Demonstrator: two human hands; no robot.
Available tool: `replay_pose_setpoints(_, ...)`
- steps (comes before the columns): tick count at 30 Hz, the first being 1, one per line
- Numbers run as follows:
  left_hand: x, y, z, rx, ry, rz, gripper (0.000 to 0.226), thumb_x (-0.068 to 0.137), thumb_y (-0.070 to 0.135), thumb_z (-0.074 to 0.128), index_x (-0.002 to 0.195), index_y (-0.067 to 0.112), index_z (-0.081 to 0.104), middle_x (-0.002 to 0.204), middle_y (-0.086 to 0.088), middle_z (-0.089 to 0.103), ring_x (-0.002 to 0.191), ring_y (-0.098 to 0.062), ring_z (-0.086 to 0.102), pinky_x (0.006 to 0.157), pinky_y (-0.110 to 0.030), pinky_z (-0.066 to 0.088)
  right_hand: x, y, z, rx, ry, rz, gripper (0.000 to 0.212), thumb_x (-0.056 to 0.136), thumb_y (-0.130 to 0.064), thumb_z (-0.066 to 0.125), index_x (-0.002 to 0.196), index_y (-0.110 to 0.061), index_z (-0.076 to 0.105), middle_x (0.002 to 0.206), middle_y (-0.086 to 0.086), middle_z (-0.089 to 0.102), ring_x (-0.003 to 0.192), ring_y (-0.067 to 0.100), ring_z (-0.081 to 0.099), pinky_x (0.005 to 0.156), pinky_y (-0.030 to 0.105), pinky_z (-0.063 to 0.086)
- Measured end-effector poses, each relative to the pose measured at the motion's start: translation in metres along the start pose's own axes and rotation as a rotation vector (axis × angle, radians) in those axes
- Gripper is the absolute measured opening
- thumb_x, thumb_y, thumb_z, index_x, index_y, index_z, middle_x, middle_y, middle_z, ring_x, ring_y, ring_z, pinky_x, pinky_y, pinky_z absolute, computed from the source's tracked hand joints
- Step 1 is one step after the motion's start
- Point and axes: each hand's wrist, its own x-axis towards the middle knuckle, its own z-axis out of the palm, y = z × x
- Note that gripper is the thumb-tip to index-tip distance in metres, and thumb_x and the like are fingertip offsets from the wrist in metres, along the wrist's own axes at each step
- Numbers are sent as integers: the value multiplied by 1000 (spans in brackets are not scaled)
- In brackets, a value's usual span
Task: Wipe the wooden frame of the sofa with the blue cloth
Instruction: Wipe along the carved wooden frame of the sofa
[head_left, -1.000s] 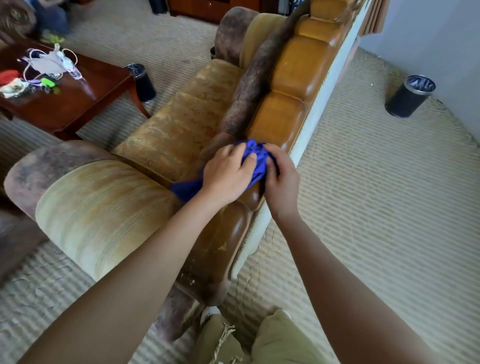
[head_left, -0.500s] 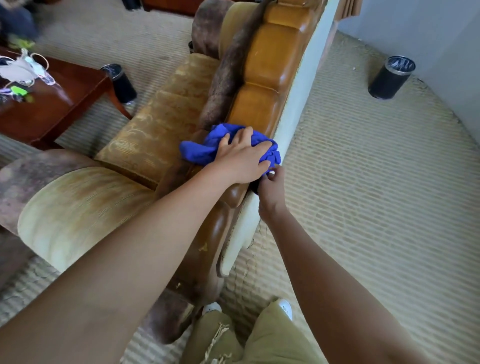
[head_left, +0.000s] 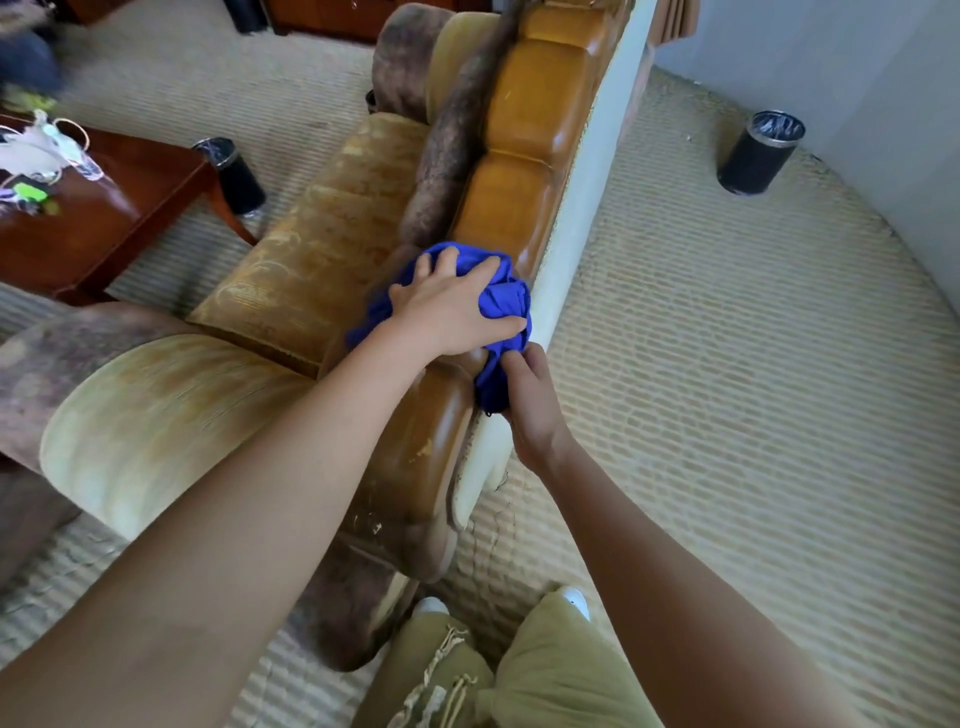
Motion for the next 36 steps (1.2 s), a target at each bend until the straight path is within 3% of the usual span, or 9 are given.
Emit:
replay_pose_setpoints(5,-14,-27,3,-334,-74,-172,107,62,85,52,148,43,4,156,-3,4,141,-31,21,112,-43,28,-22,-2,10,-36,36,-120,11,80,-21,49,83,-15,40,74,9,43,66,20,38,56,32,35)
replay_pose_setpoints(9,-20,-48,9,-549,-54,-202,111,55,85,54,146,33,17,149,-1,32,132,-22,38,108,-39,34,-33,-5,16,-193,79,-325,13,90,-18,58,83,-20,47,66,-4,43,58,9,37,56,23,36)
replay_pose_setpoints(15,-45,-68,28,-619,24,-217,76,85,61,43,144,17,29,144,-8,42,130,-27,42,107,-42,35,-31,-21,29,-626,86,-531,8,87,-15,63,95,-12,64,92,6,55,71,-4,47,68,2,33)
replay_pose_setpoints(21,-80,-71,35,-670,230,-128,35,93,26,41,122,13,54,120,-10,60,111,-29,54,97,-44,42,-44,-29,42,-823,-22,-576,10,84,-16,64,93,-12,68,92,6,63,87,15,54,68,17,34)
replay_pose_setpoints(23,-94,-71,39,-682,299,-70,31,87,19,45,112,9,59,114,-11,59,107,-28,53,96,-44,42,-55,-23,40,-841,-51,-587,10,84,-17,65,92,-13,68,93,2,62,87,13,54,71,20,37)
replay_pose_setpoints(26,-108,-75,47,-726,354,-26,32,87,7,49,117,7,61,120,-9,55,111,-23,51,97,-34,40,-61,-13,40,-883,-52,-636,11,85,-20,64,94,-15,67,90,0,57,86,11,52,70,21,38)
replay_pose_setpoints(29,-105,-75,49,-782,368,-35,40,88,17,49,127,14,56,126,-6,55,117,-23,50,102,-37,39,-52,-14,42,-902,-26,-658,11,86,-19,64,95,-15,67,87,3,53,86,17,51,67,17,33)
replay_pose_setpoints(34,-80,-77,44,-937,165,-198,65,74,65,37,137,51,30,140,8,48,129,-19,45,109,-46,33,-22,-37,45,-941,4,-627,15,87,-10,61,100,-9,68,88,3,46,94,29,51,76,19,30)
replay_pose_setpoints(36,-73,-77,41,-978,110,-229,71,69,67,38,137,48,34,139,7,50,127,-20,46,109,-45,34,-17,-40,48,-995,25,-638,17,87,-7,59,102,-9,67,89,1,43,96,30,50,76,19,30)
